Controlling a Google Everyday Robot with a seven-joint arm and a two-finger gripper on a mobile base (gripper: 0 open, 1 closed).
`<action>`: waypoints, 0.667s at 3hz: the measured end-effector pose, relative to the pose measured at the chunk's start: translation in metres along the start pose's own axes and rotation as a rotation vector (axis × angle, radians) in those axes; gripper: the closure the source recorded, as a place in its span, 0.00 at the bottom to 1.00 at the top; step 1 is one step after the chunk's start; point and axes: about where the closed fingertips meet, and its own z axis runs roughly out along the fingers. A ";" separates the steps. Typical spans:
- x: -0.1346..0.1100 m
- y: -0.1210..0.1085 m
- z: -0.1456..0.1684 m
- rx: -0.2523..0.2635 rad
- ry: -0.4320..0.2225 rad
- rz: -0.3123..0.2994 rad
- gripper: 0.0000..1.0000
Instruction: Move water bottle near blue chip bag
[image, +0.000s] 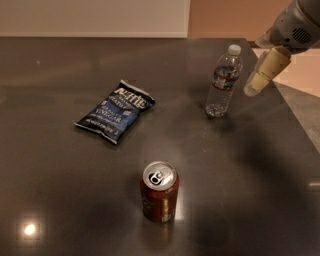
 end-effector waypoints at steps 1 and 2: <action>-0.006 -0.009 0.016 -0.032 -0.059 0.018 0.00; -0.014 -0.011 0.030 -0.062 -0.108 0.023 0.00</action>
Offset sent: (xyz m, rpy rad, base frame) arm 0.0283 0.0254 -0.0244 0.1872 0.0358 0.0470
